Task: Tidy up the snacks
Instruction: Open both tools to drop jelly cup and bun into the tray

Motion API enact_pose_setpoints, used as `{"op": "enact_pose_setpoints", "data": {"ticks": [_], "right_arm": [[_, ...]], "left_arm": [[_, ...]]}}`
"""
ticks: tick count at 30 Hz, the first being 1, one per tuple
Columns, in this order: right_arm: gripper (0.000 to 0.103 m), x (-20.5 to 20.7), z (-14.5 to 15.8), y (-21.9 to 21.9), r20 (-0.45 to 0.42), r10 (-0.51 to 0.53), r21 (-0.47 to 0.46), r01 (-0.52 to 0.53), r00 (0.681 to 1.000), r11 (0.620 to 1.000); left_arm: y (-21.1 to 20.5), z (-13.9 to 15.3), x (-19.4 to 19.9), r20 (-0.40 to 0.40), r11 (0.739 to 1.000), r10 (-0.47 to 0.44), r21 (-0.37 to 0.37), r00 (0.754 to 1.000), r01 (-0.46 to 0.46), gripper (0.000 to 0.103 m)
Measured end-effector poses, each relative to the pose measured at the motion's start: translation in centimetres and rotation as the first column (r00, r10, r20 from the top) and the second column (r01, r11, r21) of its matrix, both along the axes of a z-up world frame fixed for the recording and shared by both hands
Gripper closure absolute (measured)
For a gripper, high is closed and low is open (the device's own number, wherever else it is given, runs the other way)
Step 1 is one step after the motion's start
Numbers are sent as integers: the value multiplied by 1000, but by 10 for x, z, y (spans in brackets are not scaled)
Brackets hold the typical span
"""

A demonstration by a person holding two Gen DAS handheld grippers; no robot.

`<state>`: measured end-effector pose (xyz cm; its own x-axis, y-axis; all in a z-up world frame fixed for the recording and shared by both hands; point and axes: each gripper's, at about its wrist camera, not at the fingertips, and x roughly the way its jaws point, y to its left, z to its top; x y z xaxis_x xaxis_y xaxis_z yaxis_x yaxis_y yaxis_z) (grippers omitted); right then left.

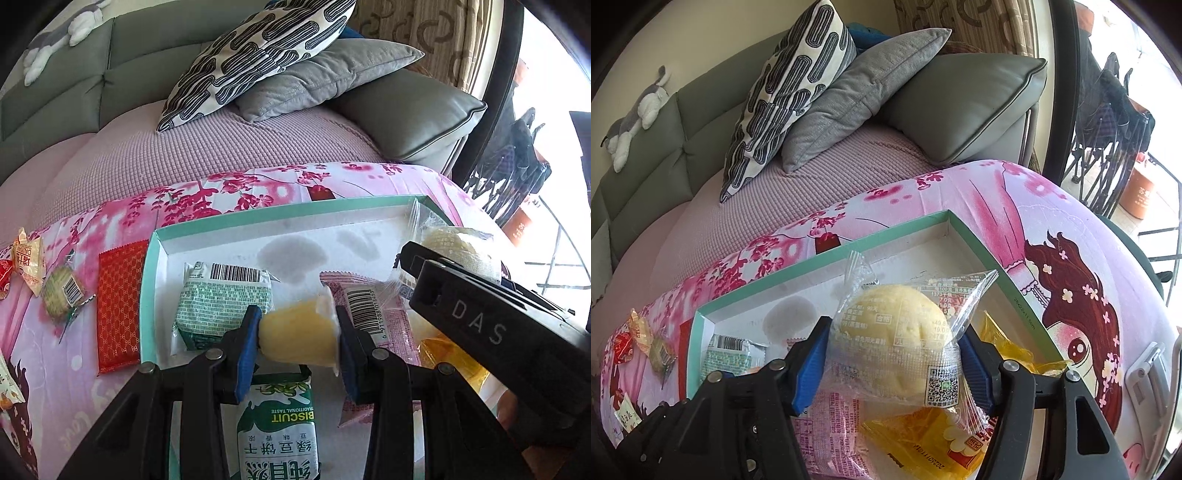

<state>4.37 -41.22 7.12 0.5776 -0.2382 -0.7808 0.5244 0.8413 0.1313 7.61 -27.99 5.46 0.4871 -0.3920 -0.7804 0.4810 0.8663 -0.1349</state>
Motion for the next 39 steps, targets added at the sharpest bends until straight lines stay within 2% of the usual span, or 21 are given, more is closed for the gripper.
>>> {"op": "enact_pose_setpoints", "data": {"ticks": [5, 7, 11, 13, 15, 23, 31, 37, 39], "right_arm": [[27, 2, -2, 1, -42, 0, 6, 0, 999, 1000], [27, 2, -2, 2, -53, 4, 4, -3, 999, 1000], [24, 3, 0, 4, -76, 11, -3, -11, 997, 1000], [21, 3, 2, 7, -81, 17, -12, -18, 997, 1000], [21, 4, 4, 9, -87, 22, -23, -24, 996, 999], [20, 0, 21, 16, -86, 20, -57, -25, 996, 998], [20, -4, 31, 17, -88, 14, -79, -21, 996, 997], [20, -2, 23, 14, -111, 5, -70, -13, 994, 997], [13, -1, 19, 14, -118, 5, -65, -13, 993, 998]], "left_arm": [[0, 1, -1, -7, 1000, -4, -4, 1000, 4, 59], [-1, 1, -1, -9, 1000, -3, -1, 1000, 3, 51], [0, 3, 0, -13, 1000, 1, -1, 1000, -1, 50], [2, 4, 0, -12, 1000, 8, 4, 1000, -8, 42], [4, 6, 1, -13, 1000, 17, 0, 1000, -17, 37], [16, 20, 3, -6, 999, 39, -8, 999, -39, 30], [39, 25, 12, -33, 992, 123, 12, 992, -122, 30], [63, 23, 23, -54, 978, 207, 6, 977, -207, 28], [71, 21, 27, -58, 972, 235, 3, 970, -235, 23]]}}
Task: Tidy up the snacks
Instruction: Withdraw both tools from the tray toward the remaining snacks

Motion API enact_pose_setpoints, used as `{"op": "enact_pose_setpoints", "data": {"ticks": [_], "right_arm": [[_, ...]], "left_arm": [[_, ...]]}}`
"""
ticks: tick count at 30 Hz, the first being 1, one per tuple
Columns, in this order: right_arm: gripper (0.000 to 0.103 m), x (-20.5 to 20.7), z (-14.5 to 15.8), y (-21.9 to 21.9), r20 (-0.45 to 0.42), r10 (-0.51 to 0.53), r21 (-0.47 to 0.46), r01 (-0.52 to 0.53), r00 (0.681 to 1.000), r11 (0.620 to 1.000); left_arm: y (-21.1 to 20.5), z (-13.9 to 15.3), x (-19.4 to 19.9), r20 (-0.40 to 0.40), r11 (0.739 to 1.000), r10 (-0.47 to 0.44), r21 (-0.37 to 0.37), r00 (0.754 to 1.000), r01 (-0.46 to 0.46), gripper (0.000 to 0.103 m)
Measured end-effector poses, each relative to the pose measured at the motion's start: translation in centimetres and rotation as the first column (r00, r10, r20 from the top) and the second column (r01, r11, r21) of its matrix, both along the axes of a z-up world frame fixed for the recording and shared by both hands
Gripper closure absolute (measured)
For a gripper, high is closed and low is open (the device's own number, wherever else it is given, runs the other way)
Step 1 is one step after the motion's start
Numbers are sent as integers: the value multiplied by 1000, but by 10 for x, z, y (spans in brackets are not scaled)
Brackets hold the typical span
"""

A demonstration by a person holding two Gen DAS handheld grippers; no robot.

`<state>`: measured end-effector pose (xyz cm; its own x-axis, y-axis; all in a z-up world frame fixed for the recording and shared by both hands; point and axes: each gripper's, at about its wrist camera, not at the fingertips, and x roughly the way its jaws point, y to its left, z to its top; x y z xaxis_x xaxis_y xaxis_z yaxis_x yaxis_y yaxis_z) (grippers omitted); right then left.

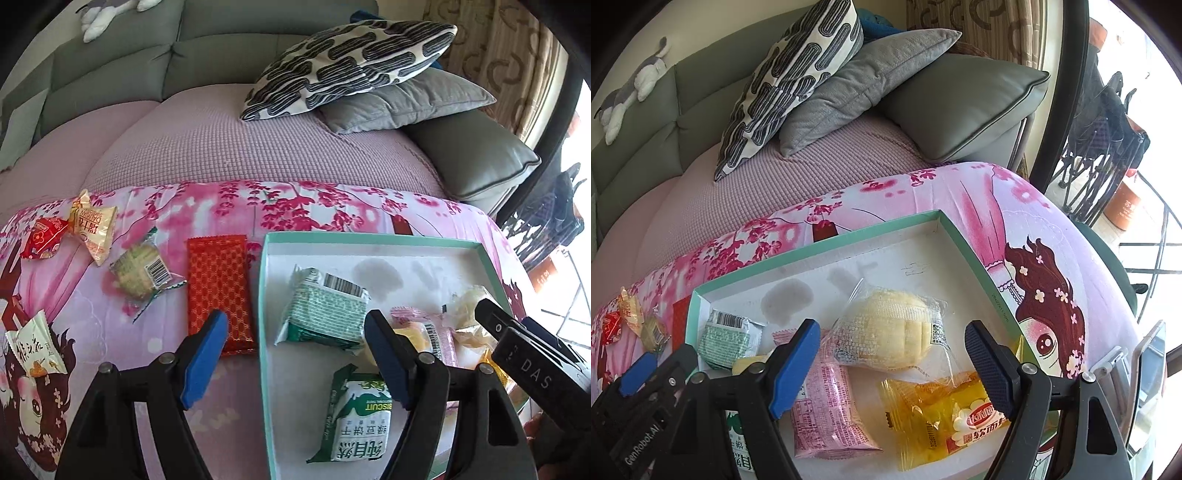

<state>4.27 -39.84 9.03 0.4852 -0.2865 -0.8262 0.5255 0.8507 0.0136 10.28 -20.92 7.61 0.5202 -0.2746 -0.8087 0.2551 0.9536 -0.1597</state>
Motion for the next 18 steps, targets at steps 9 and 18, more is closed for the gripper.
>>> {"op": "enact_pose_setpoints", "data": {"ticks": [9, 18], "right_arm": [[0, 3, -6, 1, 3, 8, 3, -8, 1000, 1000], [0, 6, -12, 6, -32, 4, 6, -4, 999, 1000]], "left_arm": [[19, -10, 10, -10, 997, 78, -15, 997, -78, 4], [23, -20, 15, -47, 995, 102, 21, 994, -101, 2]]}}
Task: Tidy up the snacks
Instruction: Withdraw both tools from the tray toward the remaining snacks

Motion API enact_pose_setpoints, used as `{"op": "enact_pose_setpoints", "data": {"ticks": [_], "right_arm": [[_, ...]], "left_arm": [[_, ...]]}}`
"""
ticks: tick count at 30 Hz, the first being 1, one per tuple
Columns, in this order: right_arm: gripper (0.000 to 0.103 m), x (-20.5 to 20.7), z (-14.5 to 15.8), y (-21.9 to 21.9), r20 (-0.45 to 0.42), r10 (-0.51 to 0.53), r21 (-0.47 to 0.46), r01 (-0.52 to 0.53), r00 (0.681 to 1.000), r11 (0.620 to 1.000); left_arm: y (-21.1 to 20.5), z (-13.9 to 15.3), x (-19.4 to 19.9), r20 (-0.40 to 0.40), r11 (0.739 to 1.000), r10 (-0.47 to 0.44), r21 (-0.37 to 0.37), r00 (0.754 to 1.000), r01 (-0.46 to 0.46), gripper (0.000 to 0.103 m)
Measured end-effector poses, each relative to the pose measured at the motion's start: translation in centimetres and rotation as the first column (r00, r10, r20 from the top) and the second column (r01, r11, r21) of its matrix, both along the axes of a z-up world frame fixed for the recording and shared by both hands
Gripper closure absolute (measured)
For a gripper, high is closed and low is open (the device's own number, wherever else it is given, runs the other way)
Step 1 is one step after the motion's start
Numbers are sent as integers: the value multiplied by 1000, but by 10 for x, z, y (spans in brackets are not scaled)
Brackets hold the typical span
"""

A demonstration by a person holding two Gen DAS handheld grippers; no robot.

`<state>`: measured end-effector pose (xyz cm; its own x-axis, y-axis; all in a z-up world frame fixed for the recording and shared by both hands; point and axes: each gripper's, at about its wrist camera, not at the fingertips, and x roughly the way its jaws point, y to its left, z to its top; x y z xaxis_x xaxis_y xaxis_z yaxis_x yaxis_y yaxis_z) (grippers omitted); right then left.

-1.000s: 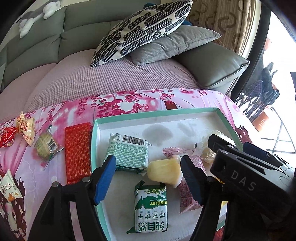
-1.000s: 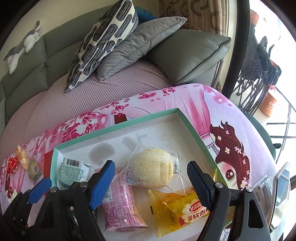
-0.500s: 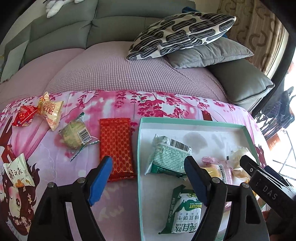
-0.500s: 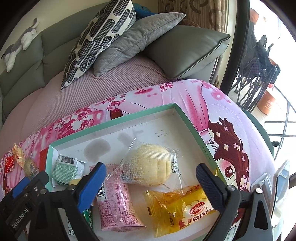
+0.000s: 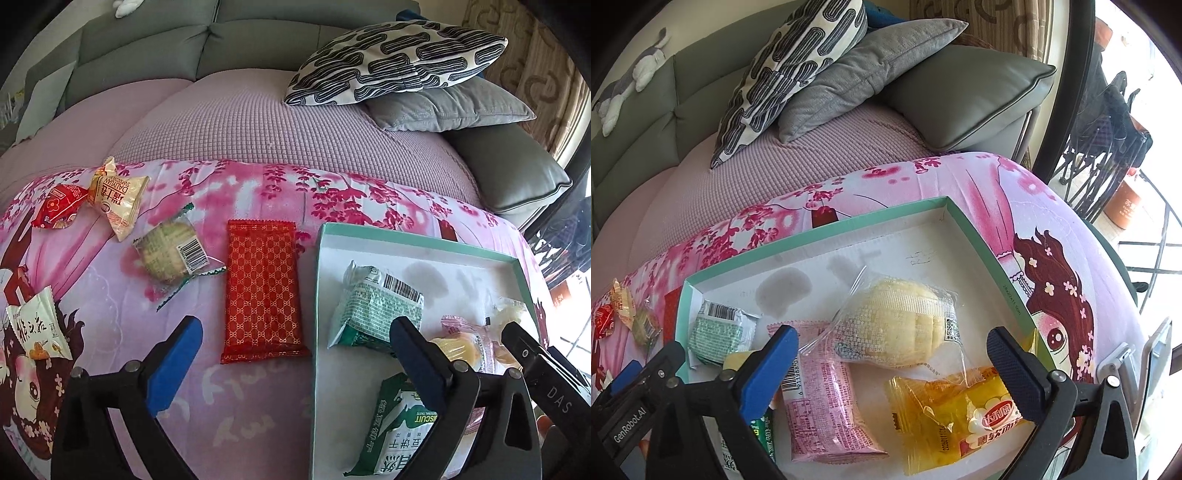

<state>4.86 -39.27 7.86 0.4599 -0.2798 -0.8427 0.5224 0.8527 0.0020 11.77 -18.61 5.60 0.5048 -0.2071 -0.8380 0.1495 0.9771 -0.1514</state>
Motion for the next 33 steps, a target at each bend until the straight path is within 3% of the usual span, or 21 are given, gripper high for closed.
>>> {"op": "enact_pose_setpoints", "data": {"ticks": [8, 17, 33], "right_arm": [[0, -1, -1, 10, -36, 11, 35, -10, 999, 999], [0, -4, 13, 39, -63, 64, -1, -65, 996, 998], [0, -12, 31, 99, -36, 153, 9, -153, 988, 988]], "left_arm": [[1, -4, -1, -37, 999, -24, 22, 999, 25, 2], [16, 10, -4, -32, 999, -36, 37, 999, 37, 2], [89, 34, -12, -36, 999, 35, 12, 999, -34, 2]]}}
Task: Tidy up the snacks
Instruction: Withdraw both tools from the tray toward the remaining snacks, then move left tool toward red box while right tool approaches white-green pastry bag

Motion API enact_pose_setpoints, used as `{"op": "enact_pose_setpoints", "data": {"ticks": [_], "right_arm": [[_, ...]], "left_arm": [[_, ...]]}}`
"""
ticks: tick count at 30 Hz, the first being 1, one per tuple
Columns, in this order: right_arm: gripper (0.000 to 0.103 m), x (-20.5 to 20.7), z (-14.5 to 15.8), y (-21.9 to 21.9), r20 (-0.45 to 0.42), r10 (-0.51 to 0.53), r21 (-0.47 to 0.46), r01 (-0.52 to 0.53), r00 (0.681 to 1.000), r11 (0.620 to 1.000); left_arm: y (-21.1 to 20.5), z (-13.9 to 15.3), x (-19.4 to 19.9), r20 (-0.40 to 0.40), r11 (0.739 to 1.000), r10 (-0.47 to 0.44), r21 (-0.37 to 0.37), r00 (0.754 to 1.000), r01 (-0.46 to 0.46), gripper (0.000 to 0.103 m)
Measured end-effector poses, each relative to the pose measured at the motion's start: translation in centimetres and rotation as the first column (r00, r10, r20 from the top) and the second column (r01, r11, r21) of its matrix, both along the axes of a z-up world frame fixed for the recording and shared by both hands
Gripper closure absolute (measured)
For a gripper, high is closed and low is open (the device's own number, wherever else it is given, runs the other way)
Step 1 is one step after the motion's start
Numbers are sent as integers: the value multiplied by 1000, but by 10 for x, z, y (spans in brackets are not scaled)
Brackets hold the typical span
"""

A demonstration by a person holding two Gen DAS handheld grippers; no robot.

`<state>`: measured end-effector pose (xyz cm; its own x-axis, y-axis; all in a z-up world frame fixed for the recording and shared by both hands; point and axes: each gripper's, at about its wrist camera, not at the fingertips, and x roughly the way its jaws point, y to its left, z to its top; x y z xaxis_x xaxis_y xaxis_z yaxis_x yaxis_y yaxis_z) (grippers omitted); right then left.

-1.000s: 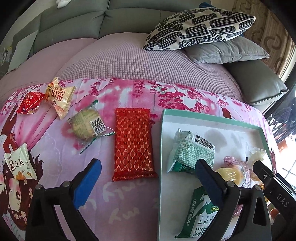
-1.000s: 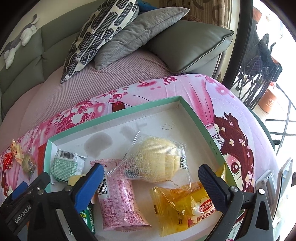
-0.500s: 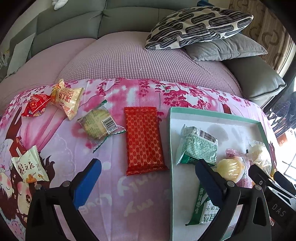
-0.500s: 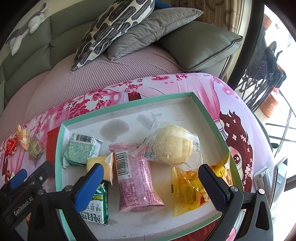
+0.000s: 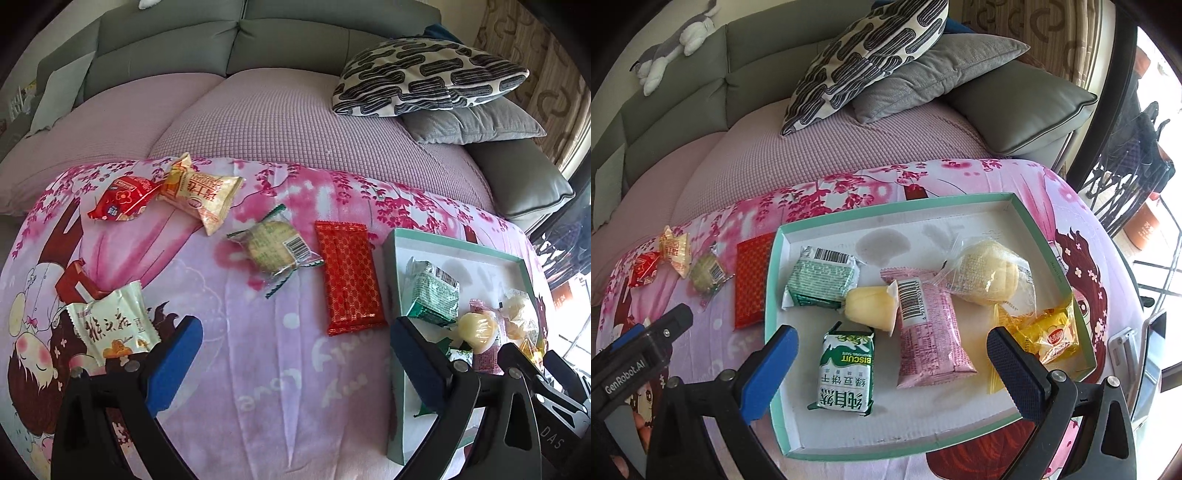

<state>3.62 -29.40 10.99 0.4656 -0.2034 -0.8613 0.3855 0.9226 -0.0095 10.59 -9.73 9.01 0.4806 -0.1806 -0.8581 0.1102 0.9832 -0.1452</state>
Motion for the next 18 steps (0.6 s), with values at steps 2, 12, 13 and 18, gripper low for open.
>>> {"op": "enact_pose_setpoints", "data": {"ticks": [2, 12, 13, 18], "right_arm": [[0, -2, -1, 7, -3, 11, 7, -11, 1000, 1000], [0, -13, -17, 45, -13, 95, 67, -94, 995, 993], [0, -14, -18, 49, -12, 103, 75, -102, 995, 992], [0, -16, -23, 66, 14, 136, 96, -137, 991, 986]], "left_arm": [[16, 2, -1, 1, 1000, 30, -6, 1000, -30, 2], [109, -1, -9, -13, 974, 222, -35, 975, -222, 2], [116, -2, -10, -12, 971, 236, -32, 972, -237, 2], [143, -5, -19, 2, 961, 273, -34, 962, -273, 2]]}}
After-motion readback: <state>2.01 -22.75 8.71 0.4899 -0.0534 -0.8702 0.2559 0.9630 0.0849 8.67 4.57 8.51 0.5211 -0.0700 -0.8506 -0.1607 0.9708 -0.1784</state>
